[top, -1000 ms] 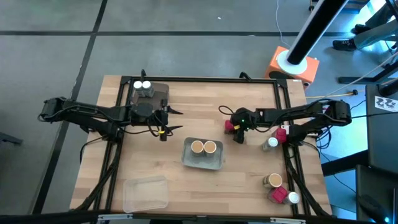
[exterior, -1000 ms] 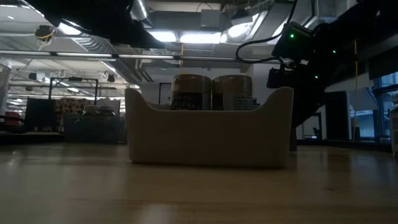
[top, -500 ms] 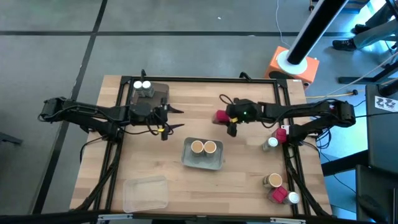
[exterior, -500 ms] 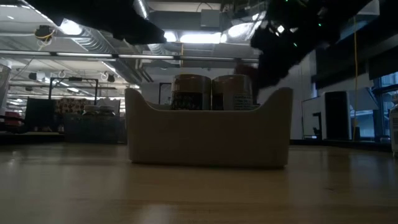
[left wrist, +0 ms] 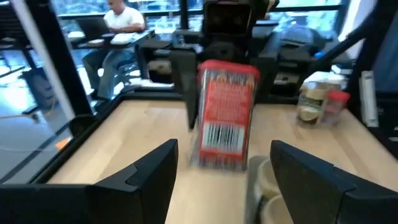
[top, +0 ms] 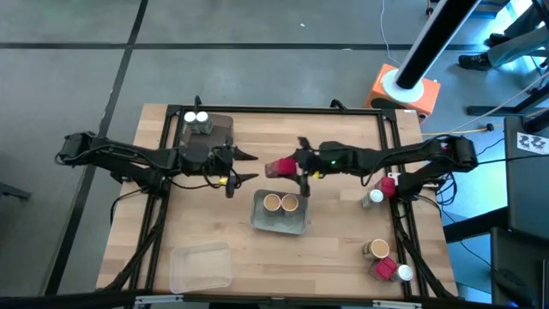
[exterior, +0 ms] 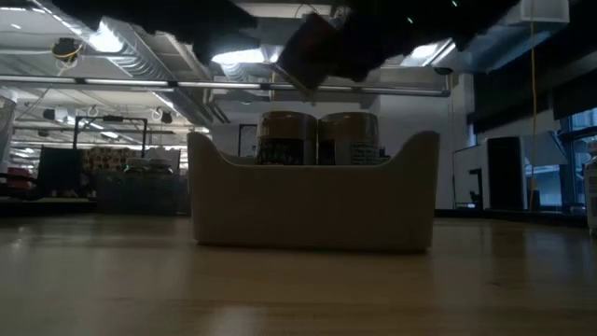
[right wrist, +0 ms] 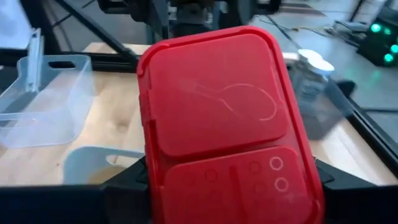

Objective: Sort spices by type
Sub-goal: Put the top red seasoning can into the white bin

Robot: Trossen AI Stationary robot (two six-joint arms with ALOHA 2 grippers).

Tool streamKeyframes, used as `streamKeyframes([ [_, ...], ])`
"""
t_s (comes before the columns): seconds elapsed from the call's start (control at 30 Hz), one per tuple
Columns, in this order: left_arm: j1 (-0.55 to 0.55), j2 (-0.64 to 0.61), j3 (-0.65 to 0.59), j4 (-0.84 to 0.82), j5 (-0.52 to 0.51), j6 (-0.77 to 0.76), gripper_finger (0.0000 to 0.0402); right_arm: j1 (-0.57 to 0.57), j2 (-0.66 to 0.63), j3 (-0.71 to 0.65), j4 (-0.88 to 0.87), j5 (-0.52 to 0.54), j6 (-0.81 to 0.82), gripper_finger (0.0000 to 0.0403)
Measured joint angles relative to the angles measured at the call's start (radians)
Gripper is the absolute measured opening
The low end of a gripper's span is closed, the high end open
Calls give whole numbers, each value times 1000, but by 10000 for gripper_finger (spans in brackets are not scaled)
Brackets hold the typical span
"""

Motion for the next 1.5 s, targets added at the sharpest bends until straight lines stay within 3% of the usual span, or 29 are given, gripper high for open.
streamKeyframes([
  [0.17,-61,21,44,-49,-83,21,239,23,89,145,-131,81,-48,201],
  [0.37,-87,20,48,-53,-211,74,239,32,178,232,-154,56,-92,201],
  [0.87,-98,116,48,-33,-158,108,239,61,268,318,-161,119,-77,201],
  [1.2,-97,90,48,-34,-169,141,238,58,268,318,-159,122,-74,201],
  [1.5,-97,90,48,-51,-174,113,166,59,268,318,-146,92,-50,206],
])
